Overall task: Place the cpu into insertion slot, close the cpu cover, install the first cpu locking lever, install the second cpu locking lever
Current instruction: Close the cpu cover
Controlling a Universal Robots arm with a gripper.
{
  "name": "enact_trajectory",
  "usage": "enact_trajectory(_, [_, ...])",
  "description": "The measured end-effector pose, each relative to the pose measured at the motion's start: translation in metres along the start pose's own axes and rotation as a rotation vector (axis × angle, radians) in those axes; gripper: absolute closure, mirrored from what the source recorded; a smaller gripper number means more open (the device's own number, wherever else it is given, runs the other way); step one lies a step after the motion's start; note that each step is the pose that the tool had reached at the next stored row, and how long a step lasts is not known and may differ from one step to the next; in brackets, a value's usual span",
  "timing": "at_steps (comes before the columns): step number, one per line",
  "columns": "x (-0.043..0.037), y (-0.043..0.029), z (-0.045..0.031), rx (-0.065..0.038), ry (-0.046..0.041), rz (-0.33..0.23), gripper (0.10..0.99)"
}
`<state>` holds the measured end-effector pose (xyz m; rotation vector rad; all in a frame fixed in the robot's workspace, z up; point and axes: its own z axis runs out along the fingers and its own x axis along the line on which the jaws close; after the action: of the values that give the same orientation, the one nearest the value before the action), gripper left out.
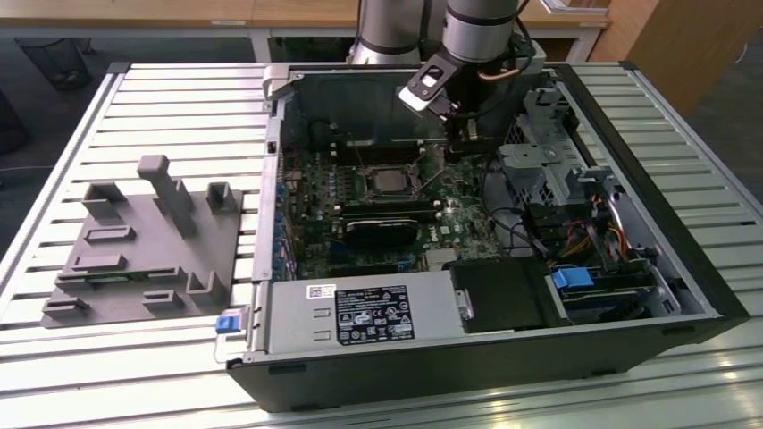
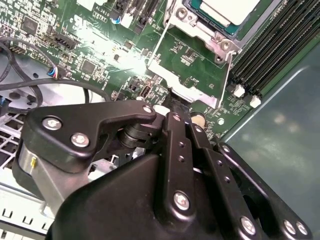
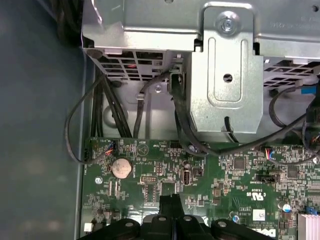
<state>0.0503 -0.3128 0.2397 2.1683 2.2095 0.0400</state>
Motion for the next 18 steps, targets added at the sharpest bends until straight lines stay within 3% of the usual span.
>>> enact_trajectory(12, [0.0001, -0.0054, -0.0003, 0.0, -0.0001, 0.0, 0.98])
enact_trajectory(18, [0.0003, -0.0143, -0.0008, 0.0, -0.0001, 0.0, 0.98])
